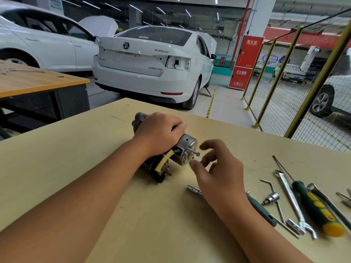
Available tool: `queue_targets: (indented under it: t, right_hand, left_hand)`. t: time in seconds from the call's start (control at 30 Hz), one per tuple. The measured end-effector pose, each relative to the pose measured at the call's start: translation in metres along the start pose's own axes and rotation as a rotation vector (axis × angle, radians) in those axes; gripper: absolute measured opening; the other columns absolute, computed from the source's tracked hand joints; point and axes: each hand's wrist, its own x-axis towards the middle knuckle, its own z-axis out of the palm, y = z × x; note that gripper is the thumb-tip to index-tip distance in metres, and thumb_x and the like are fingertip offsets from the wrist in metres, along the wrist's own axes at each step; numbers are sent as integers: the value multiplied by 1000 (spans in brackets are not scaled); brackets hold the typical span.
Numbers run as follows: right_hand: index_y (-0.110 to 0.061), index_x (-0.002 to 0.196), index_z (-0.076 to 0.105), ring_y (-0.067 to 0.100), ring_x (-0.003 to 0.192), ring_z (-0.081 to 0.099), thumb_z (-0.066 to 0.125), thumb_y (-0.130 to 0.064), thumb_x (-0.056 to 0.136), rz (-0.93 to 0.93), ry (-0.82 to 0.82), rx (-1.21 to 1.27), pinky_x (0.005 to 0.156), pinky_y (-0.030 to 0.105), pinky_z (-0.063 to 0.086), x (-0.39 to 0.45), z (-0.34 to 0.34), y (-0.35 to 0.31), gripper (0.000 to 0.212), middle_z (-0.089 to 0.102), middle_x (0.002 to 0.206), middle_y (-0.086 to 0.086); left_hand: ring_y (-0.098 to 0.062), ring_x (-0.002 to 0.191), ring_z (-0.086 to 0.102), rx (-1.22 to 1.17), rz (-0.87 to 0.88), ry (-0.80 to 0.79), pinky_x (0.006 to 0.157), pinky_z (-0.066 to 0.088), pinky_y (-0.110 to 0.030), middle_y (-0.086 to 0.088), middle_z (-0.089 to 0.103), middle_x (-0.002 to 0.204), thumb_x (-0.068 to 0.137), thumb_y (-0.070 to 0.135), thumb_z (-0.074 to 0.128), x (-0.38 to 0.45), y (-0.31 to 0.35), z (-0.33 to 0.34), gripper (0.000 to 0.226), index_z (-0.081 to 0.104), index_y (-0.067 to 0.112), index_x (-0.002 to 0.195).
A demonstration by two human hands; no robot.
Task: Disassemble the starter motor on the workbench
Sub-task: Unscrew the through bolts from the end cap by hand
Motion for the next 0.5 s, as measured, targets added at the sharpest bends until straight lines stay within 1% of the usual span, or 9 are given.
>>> queue_targets:
  t: [0.03,0.07,0.13,0.2,0.27,0.33,0.4,0.43,0.5]
  right_hand:
    - [-44,102,56,7,62,55,80,-44,79,0,-2,-3,57,24,41,-1,0,-2,33,61,77,-18]
    - [-43,101,57,5,61,56,79,-52,77,1,-3,1,55,19,40,-2,-1,-5,34,61,76,-20]
    - [-37,81,59,5,56,53,68,-60,83,0,-9,11,50,19,34,-2,-1,-5,25,59,65,-19]
    - [-33,71,54,7,52,48,65,-47,92,-10,11,9,50,24,33,-1,0,-4,28,55,59,-17]
    - [-37,88,57,7,53,53,74,-28,89,-13,-18,17,49,17,36,0,0,-1,19,58,61,-15]
    - [-42,99,56,6,55,57,79,-33,82,-5,-40,30,51,15,39,-3,-2,-6,30,61,63,-15]
    - [-40,90,60,5,54,56,71,-52,84,8,-38,25,48,16,36,-2,0,-6,18,61,62,-18]
    - [-37,81,60,5,53,53,65,-55,87,-3,-31,16,49,21,35,-2,1,-4,20,60,62,-17]
    - [-35,81,61,7,53,50,67,-41,93,-23,-4,11,51,22,35,0,0,-2,15,57,61,-16]
  left_hand:
    - [-20,70,59,-1,0,1,66,48,-36,3,63,67,96,47,41,0,0,0,43,66,20,74]
    - [-20,70,59,-2,0,4,65,48,-35,3,63,67,96,46,41,0,0,0,43,66,20,74]
    - [-19,69,59,-6,0,7,64,45,-34,3,63,67,97,46,42,0,0,0,42,66,21,73]
    - [-19,68,58,-10,-2,10,63,41,-32,4,62,65,97,46,43,0,-1,1,41,63,22,71]
    - [-18,68,57,-16,-5,10,62,39,-31,4,61,64,96,45,43,0,-1,1,40,62,23,69]
    - [-16,67,57,-11,-2,12,61,36,-31,5,60,64,96,45,42,-1,-1,1,40,62,23,70]
    - [-17,67,57,-6,-2,15,61,38,-31,4,60,64,97,45,43,-1,0,1,40,64,22,71]
    - [-18,67,57,-10,-3,15,61,39,-31,4,60,63,97,45,43,-1,0,1,41,64,22,71]
    - [-17,66,57,-18,-8,14,61,37,-30,4,59,62,97,44,43,-1,0,0,41,62,22,68]
